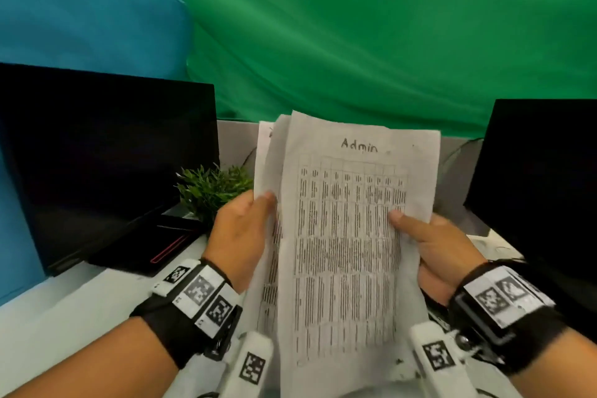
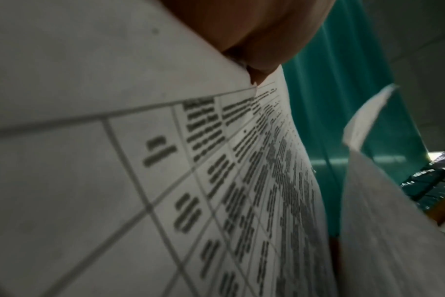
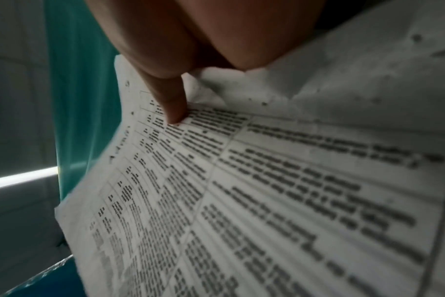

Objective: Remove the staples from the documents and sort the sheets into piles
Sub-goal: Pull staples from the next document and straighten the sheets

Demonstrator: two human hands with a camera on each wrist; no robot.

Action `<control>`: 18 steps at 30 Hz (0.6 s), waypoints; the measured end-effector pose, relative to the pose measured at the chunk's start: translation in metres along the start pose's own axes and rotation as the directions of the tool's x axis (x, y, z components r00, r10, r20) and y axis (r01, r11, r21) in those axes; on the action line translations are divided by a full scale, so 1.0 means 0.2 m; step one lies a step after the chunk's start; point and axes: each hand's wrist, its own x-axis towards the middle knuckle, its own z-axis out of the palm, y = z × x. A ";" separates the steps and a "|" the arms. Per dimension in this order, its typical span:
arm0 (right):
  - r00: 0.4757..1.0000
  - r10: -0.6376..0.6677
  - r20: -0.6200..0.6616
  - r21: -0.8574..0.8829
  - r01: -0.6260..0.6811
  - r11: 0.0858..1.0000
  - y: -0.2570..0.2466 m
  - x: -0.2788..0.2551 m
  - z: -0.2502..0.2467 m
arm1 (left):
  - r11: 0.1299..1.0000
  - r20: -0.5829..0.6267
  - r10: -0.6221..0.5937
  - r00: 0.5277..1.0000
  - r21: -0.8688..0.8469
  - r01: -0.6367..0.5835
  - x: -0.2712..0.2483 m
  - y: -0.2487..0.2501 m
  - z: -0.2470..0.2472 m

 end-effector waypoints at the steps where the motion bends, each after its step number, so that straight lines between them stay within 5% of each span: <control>1: 1.000 -0.020 -0.015 0.002 0.020 1.000 0.01 0.01 0.02 | 1.000 -0.004 0.009 1.000 0.014 -0.009 -0.01 0.01 0.00; 6: 0.940 -0.316 -0.127 -0.219 0.284 0.933 -0.03 0.02 0.13 | 1.000 -0.009 -0.017 1.000 -0.013 0.017 0.00 0.07 -0.05; 10: 0.868 -0.490 -0.085 -0.252 0.457 0.853 -0.07 0.02 0.21 | 0.957 -0.016 0.200 0.980 0.217 -0.192 0.01 0.09 -0.03; 12: 0.878 -0.475 -0.061 -0.206 0.454 0.867 -0.06 0.02 0.22 | 0.954 -0.041 0.240 0.970 0.195 -0.228 0.00 0.07 -0.04; 18: 0.974 -0.197 0.112 -0.326 0.224 0.919 0.15 -0.05 0.10 | 0.993 0.084 0.082 0.993 0.073 -0.088 -0.03 -0.13 -0.13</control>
